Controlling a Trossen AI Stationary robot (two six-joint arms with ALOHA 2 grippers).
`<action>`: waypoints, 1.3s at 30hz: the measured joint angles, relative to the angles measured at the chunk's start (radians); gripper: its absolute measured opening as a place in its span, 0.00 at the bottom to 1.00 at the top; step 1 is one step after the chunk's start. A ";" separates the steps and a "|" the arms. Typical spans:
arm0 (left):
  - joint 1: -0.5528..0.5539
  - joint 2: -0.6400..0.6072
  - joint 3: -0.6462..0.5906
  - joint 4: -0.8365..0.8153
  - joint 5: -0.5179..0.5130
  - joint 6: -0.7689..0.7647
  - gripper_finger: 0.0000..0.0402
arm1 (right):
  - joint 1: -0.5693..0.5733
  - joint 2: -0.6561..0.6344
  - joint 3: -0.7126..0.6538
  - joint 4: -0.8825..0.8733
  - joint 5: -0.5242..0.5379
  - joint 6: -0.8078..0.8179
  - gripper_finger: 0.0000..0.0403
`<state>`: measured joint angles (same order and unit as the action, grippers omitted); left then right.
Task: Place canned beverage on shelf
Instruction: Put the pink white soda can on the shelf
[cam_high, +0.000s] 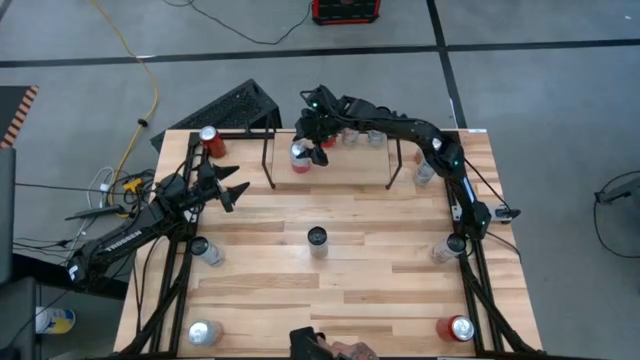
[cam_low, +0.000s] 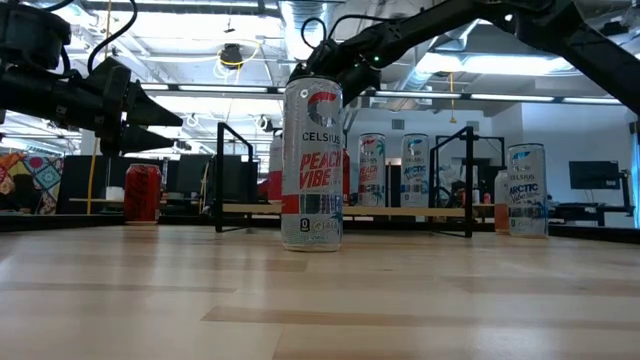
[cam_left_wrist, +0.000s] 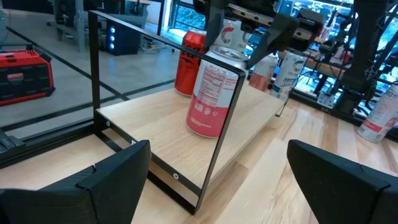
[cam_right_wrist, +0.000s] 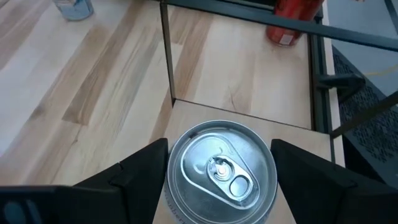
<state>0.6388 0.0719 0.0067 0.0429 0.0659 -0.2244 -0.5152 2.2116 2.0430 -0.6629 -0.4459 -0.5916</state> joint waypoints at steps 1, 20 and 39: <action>0.000 0.000 0.000 0.000 0.000 0.000 0.91 | 0.002 0.000 0.000 0.002 0.000 0.001 0.76; 0.000 0.000 0.000 0.000 -0.001 0.000 0.91 | 0.043 0.000 -0.001 0.076 0.209 0.384 0.76; 0.000 0.000 0.000 0.000 -0.002 0.000 0.91 | 0.103 0.003 -0.004 0.156 0.427 0.701 0.76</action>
<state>0.6388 0.0719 0.0071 0.0429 0.0643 -0.2241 -0.4118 2.2143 2.0392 -0.5070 -0.0191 0.1090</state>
